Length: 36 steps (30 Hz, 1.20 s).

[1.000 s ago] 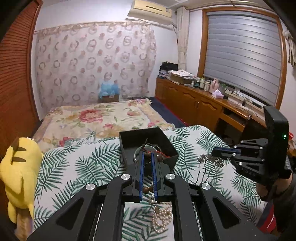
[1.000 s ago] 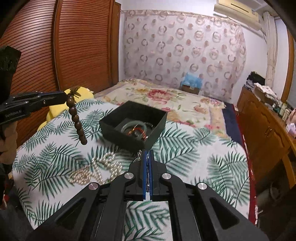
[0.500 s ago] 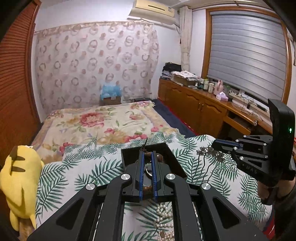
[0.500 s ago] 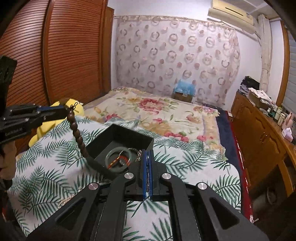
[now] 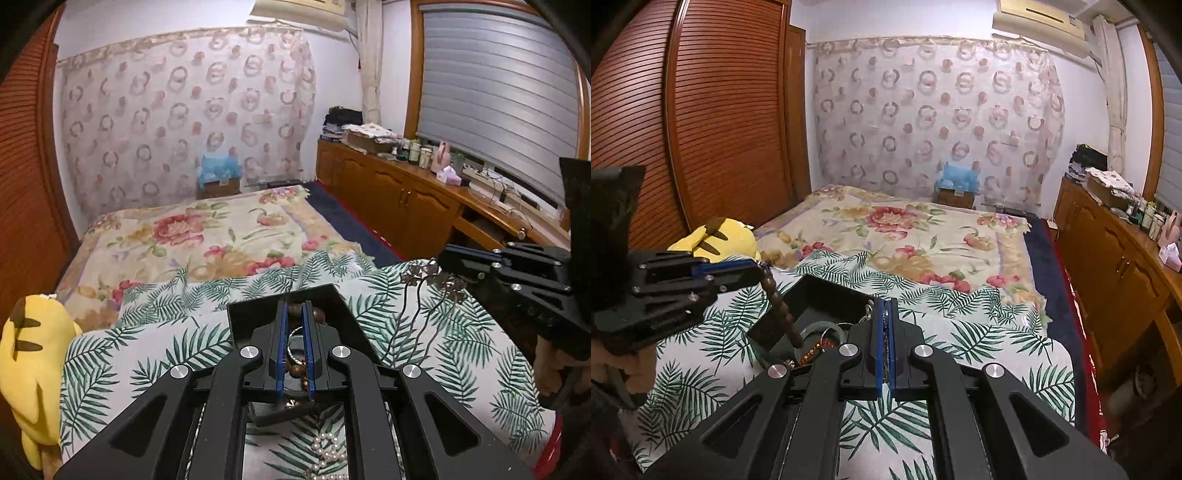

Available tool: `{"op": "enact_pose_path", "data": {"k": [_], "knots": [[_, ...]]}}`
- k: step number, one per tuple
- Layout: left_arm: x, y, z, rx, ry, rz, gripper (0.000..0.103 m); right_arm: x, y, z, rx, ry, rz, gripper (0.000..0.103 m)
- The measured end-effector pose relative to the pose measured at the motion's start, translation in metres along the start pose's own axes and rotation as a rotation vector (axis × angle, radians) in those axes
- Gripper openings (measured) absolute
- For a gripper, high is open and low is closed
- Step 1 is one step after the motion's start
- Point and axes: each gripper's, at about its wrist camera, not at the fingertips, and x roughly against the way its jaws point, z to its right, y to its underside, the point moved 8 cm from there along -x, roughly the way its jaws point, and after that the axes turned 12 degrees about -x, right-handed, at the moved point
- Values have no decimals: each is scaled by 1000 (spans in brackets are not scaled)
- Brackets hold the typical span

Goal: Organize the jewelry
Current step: 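Carry the wooden bead strand and silver chain over the black box with both tools, then open the left tool over the box while the right tool opens to drop the chain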

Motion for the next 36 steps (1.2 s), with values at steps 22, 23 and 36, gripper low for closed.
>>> {"op": "enact_pose_path", "data": {"k": [22, 23, 36], "knots": [[19, 39, -27, 36, -41, -18, 79, -64, -9, -38, -13, -43, 11, 3], [20, 42, -28, 39, -43, -18, 84, -69, -8, -38, -25, -50, 4, 3], [24, 65, -28, 28, -66, -46, 92, -113, 21, -38, -40, -78, -105, 3]]}}
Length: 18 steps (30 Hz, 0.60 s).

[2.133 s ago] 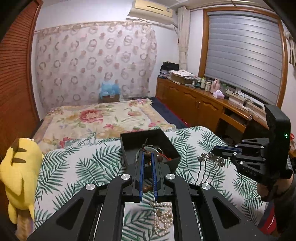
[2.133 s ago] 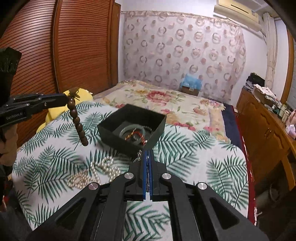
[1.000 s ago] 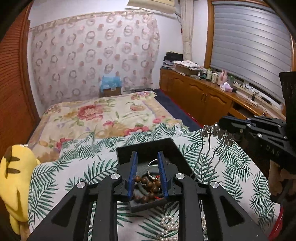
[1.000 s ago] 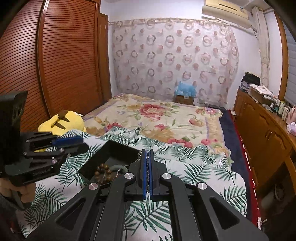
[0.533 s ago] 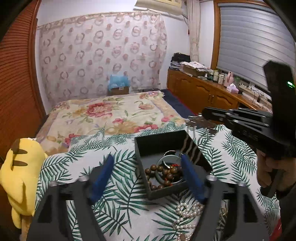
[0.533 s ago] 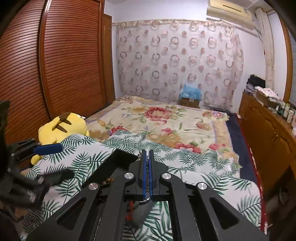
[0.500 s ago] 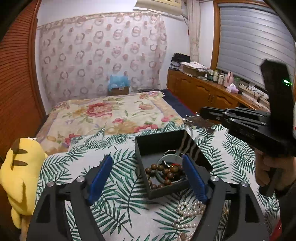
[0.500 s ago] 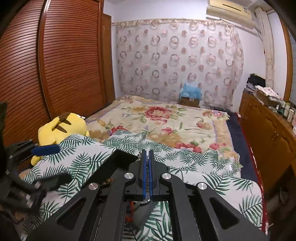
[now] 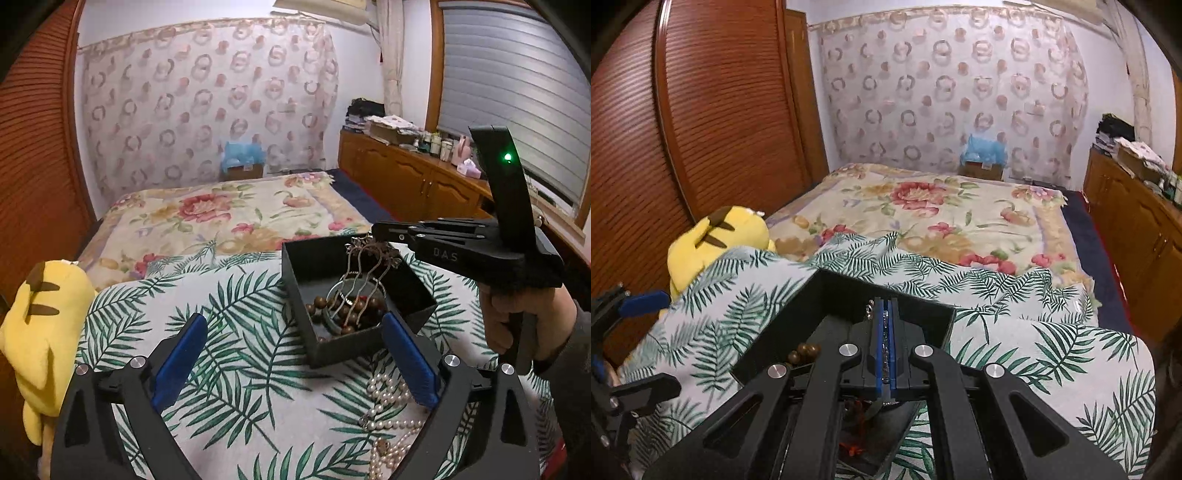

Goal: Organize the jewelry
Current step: 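Open the left tool over the box while the right tool opens to drop the chain, then move both tools from the box back to the pearl necklaces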

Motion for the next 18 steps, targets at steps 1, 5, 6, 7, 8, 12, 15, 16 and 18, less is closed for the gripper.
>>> {"op": "enact_pose_path", "data": {"k": [1, 5, 6, 7, 8, 12, 15, 16, 18], "knots": [[0, 1, 1, -3, -1, 0, 92, -2, 2, -1, 9, -1, -5, 3], [2, 9, 3, 2, 11, -3, 92, -3, 8, -5, 41, -4, -15, 4], [2, 9, 2, 2, 11, -6, 92, -2, 9, -5, 46, -4, -17, 4], [2, 12, 3, 1, 11, -11, 92, -1, 10, -6, 53, -5, -20, 4], [2, 12, 3, -1, 12, -14, 92, 0, 12, -7, 70, -1, -25, 4], [6, 19, 4, 5, 20, -17, 92, 12, 15, -6, 121, 22, -19, 18], [9, 27, 6, 14, 33, -20, 92, 30, 21, -4, 138, 19, -11, 21], [10, 29, 8, 12, 36, -23, 92, 36, 25, -4, 145, 17, -9, 21], [11, 37, 10, 6, 37, -33, 92, 50, 36, -2, 145, 11, -11, 21]]}}
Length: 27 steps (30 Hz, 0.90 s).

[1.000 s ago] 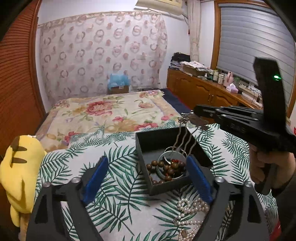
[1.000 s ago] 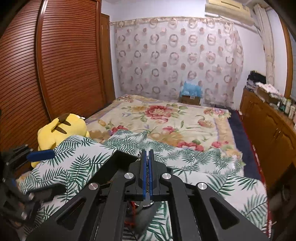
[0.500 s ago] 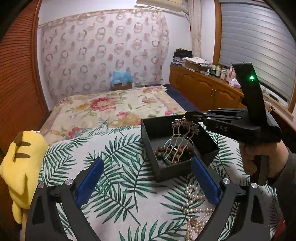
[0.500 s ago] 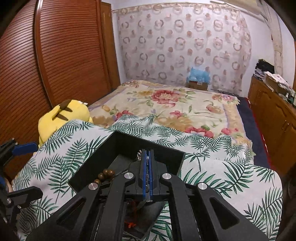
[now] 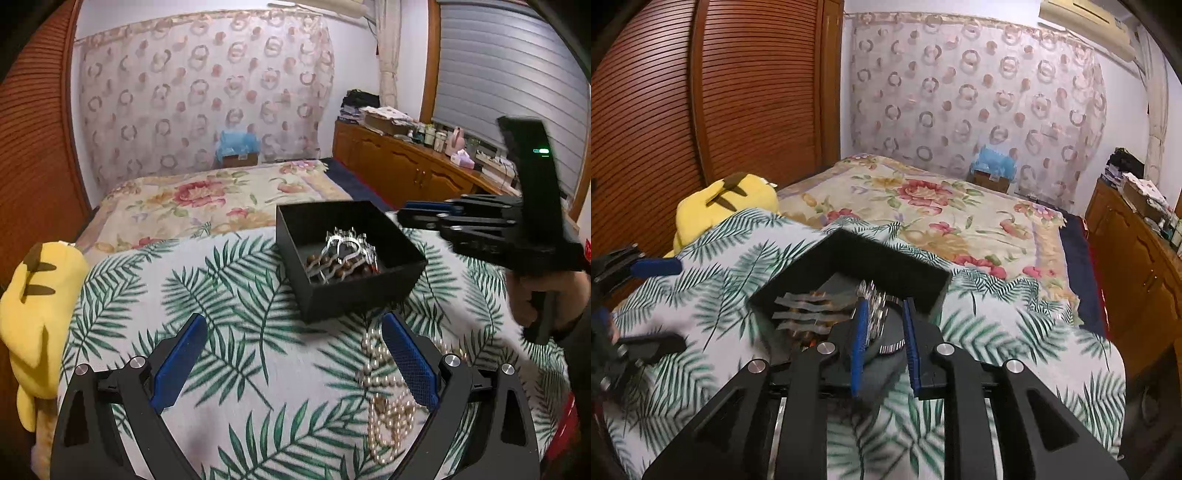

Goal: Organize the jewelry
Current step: 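Move both tools from the box back to the pearl necklaces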

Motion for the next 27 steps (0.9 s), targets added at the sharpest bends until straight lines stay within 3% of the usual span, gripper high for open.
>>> {"op": "enact_pose_path", "data": {"k": [6, 13, 27], "knots": [[5, 19, 6, -10, -9, -29, 92, 21, 43, -7, 8, -36, -51, 21], [12, 35, 11, -19, 4, -56, 92, 13, 77, -19, 23, -58, -123, 21], [11, 67, 4, 26, 1, -111, 92, -1, 95, -32, 5, -95, -187, 24]]}}
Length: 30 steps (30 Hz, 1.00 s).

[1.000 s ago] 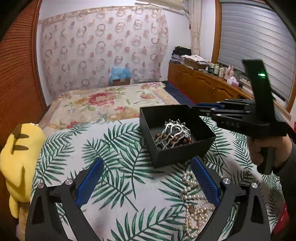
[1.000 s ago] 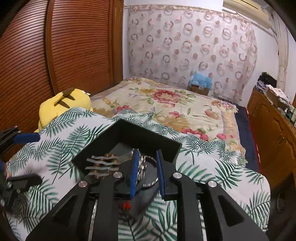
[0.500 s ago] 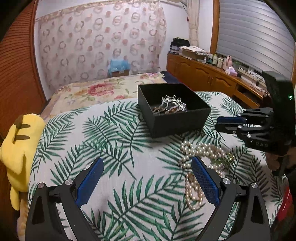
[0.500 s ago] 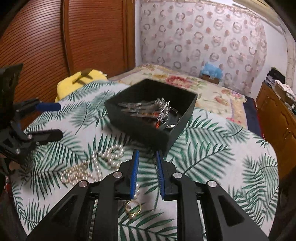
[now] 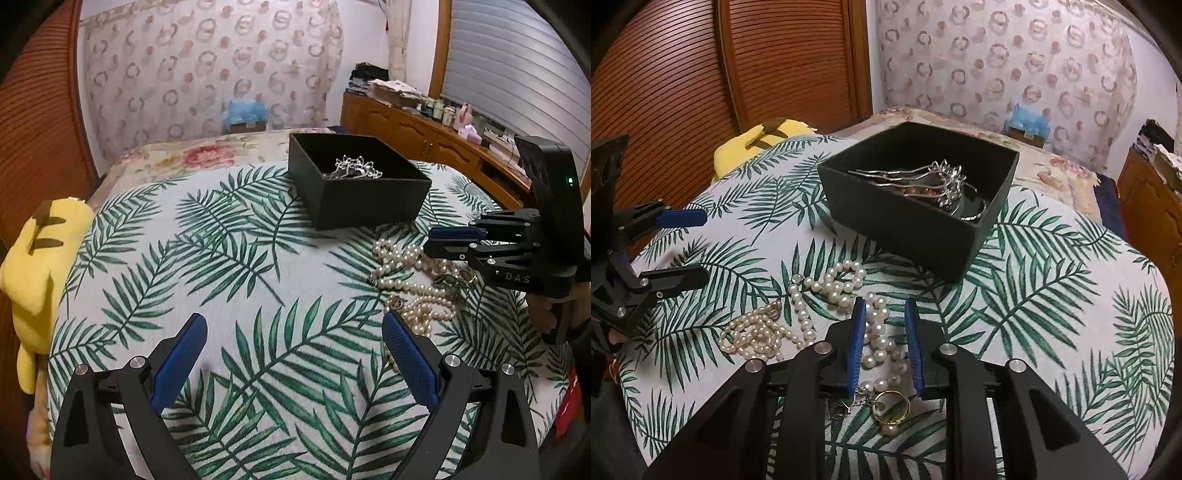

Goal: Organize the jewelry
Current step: 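Move both tools from the box back to the pearl necklaces, then grasp a pearl necklace with the right tool while the left tool grasps another pearl necklace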

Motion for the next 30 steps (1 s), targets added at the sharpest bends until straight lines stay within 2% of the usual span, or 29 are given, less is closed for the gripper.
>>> {"op": "enact_pose_path", "data": {"k": [10, 14, 17, 18, 29, 30], "knots": [[-2, 8, 6, 1, 6, -16, 92, -6, 3, -7, -30, -34, -45, 24], [-4, 9, 9, -1, 14, -21, 92, -10, 5, -10, -33, -47, -59, 28], [-6, 10, 14, -11, 19, -30, 92, -9, 4, -12, -24, -48, -60, 16], [-7, 10, 16, -17, 19, -35, 92, -7, 3, -13, -23, -49, -57, 9], [-6, 7, 34, -69, 27, -31, 91, 40, -19, -5, 9, 16, 77, 9], [-5, 7, 36, -76, 28, -31, 86, 43, -21, -3, 6, 19, 83, 9]]}}
